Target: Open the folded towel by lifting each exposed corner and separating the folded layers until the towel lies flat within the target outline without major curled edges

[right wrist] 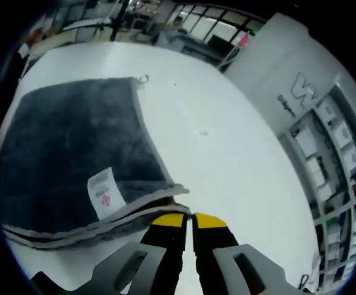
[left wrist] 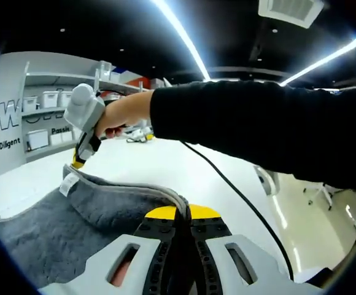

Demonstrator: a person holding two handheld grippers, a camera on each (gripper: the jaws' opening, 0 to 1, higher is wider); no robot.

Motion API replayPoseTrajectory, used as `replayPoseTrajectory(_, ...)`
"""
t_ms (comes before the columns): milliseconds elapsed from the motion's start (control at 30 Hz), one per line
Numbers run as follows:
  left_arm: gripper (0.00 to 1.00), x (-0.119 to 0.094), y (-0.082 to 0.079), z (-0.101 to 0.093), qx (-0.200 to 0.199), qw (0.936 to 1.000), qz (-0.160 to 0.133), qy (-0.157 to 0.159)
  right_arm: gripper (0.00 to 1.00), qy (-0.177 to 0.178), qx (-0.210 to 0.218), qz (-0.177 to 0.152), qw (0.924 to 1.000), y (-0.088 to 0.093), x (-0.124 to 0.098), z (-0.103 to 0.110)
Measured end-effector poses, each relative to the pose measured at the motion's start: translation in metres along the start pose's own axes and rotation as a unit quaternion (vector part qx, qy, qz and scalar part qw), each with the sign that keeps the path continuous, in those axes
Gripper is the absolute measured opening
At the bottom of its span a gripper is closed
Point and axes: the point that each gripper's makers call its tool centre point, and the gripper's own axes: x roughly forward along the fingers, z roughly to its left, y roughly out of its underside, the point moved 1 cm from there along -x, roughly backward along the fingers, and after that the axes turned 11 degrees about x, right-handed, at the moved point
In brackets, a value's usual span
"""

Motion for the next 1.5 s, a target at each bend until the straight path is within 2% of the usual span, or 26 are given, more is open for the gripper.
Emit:
replayPoseTrajectory(100,0.04,0.003,0.002,-0.002,0.0,1.0,0.003,0.003,0.0,0.003,0.001,0.008,1.0,0.007,0.001,-0.003)
replayPoseTrajectory(400,0.04,0.015,0.011,-0.007,-0.006,0.9999,0.012,0.006,0.0,0.043,0.003,0.024,0.9988,0.023,-0.002,-0.026)
replayPoseTrajectory(567,0.09,0.022,0.018,-0.011,-0.019,0.9994,0.02,0.019,0.01,0.047,0.009,0.016,0.9987,0.027,-0.004,-0.022)
replayPoseTrajectory(633,0.21,0.026,0.019,-0.016,-0.033,0.9988,0.018,0.031,0.02,0.048,0.01,0.014,0.9987,0.028,-0.004,-0.022)
replayPoseTrajectory(700,0.4,0.029,0.02,-0.019,-0.048,0.9979,0.013,0.041,0.04,0.065,0.023,-0.002,0.9976,0.042,-0.004,-0.02)
replayPoseTrajectory(733,0.47,0.029,0.022,-0.021,-0.074,0.996,0.017,0.046,0.08,0.066,0.028,-0.005,0.9974,0.043,-0.004,-0.02)
replayPoseTrajectory(767,0.54,0.031,0.025,-0.022,-0.106,0.9928,0.022,0.052,0.14,0.078,0.064,-0.007,0.9949,0.05,-0.007,-0.021)
replayPoseTrajectory(800,0.62,0.034,0.026,-0.02,-0.129,0.9901,0.017,0.054,0.2,0.089,0.077,-0.017,0.9929,0.052,-0.01,-0.021)
replayPoseTrajectory(867,0.72,0.035,0.026,-0.018,-0.139,0.9889,0.009,0.052,0.28,0.095,0.08,-0.032,0.9918,0.052,-0.015,-0.019)
replayPoseTrajectory(933,0.86,0.035,0.021,-0.016,-0.137,0.9896,-0.01,0.043,0.38,0.115,0.096,-0.052,0.9874,0.052,-0.023,-0.021)
replayPoseTrajectory(967,0.93,0.034,0.017,-0.013,-0.123,0.9917,-0.02,0.03,0.48,0.118,0.099,-0.065,0.9859,0.052,-0.024,-0.021)
replayPoseTrajectory(1000,1.0,0.032,0.014,-0.011,-0.102,0.9943,-0.022,0.022,0.63,0.131,0.12,-0.073,0.9813,0.056,-0.025,-0.024)
replayPoseTrajectory(1033,1.0,0.03,0.01,-0.009,-0.078,0.9965,-0.027,0.015,0.85,0.14,0.152,-0.073,0.9756,0.062,-0.026,-0.026)
replayPoseTrajectory(1067,1.0,0.027,0.008,-0.007,-0.063,0.9976,-0.028,0.003,0.96,0.146,0.177,-0.077,0.9703,0.067,-0.026,-0.028)
replayPoseTrajectory(1100,1.0,0.022,0.003,-0.003,-0.049,0.9981,-0.036,-0.009,0.99,0.163,0.198,-0.089,0.9625,0.071,-0.03,-0.031)
replayPoseTrajectory(1133,1.0,0.021,0.001,-0.003,-0.047,0.9981,-0.038,-0.011,1.0,0.169,0.202,-0.088,0.9605,0.074,-0.032,-0.032)
replayPoseTrajectory(1200,1.0,0.011,-0.009,0.008,-0.039,0.997,-0.055,-0.036,1.0,0.217,0.215,-0.093,0.9476,0.087,-0.047,-0.04)
replayPoseTrajectory(1400,1.0,-0.002,-0.019,0.023,-0.044,0.9955,-0.065,-0.054,1.0,0.187,0.257,-0.142,0.9375,0.081,-0.063,-0.023)
replayPoseTrajectory(1500,1.0,-0.011,-0.021,0.026,-0.048,0.9957,-0.064,-0.046,1.0,0.183,0.271,-0.181,0.9275,0.073,-0.081,-0.013)
